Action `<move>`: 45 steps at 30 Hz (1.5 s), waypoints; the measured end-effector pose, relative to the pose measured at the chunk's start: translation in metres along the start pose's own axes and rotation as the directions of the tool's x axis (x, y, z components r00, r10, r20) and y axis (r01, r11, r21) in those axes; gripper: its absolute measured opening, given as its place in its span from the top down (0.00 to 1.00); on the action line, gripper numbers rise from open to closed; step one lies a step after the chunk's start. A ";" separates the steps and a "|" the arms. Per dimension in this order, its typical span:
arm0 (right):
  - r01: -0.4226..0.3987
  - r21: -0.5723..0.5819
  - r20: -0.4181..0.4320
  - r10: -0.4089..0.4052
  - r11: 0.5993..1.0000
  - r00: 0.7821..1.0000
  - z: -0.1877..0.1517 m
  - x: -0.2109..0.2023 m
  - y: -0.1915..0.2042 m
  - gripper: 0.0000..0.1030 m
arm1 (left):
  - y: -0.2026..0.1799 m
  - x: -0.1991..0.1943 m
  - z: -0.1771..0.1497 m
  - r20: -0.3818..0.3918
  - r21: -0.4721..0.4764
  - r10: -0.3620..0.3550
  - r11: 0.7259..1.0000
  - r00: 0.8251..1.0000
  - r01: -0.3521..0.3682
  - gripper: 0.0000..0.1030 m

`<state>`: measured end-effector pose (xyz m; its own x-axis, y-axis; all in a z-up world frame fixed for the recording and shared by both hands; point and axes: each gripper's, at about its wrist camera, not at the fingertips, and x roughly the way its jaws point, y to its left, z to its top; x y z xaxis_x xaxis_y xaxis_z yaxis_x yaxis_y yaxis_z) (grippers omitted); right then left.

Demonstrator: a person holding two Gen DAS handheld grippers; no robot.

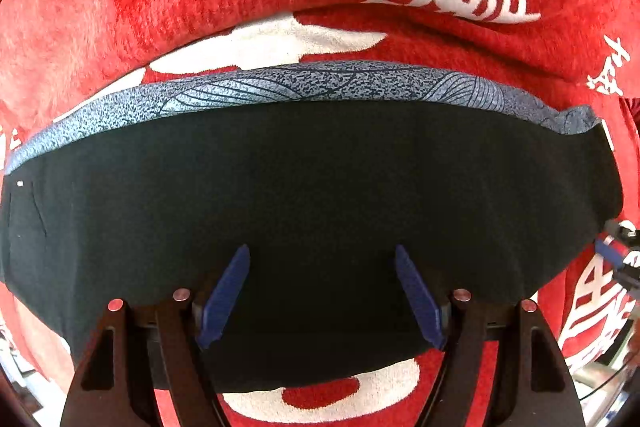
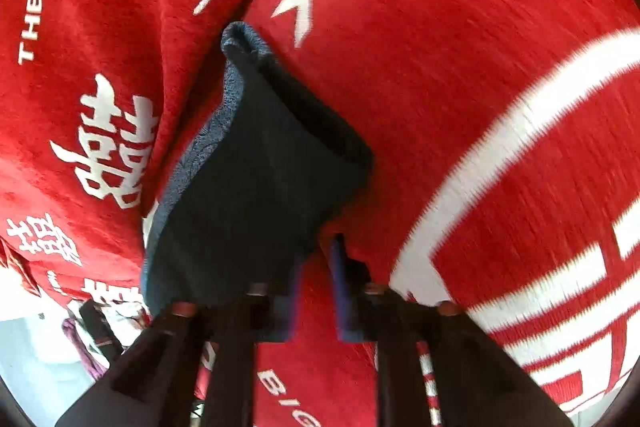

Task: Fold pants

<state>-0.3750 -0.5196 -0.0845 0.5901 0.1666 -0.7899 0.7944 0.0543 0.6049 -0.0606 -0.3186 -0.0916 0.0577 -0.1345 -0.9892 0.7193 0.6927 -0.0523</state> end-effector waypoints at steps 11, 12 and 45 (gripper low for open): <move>-0.227 0.176 0.045 0.222 0.958 0.974 0.026 0.026 -0.005 0.90 | 0.000 -0.001 -0.004 -0.008 -0.002 -0.012 1.000 1.000 0.012 0.21; -0.251 0.142 0.062 0.244 0.958 0.968 0.027 0.015 0.003 0.90 | 0.001 -0.002 -0.007 -0.009 0.000 -0.013 1.000 1.000 0.013 0.21; -0.083 -0.356 -0.122 0.042 0.931 0.992 -0.031 0.017 0.130 0.74 | 0.179 -0.032 0.025 0.066 -0.144 0.244 0.962 0.967 -0.233 0.00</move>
<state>-0.2667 -0.4790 -0.0159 0.6010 0.2877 -0.7456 0.6391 0.3871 0.6646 0.0836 -0.2084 -0.0656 0.2775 -0.0079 -0.9607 0.5785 0.7997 0.1605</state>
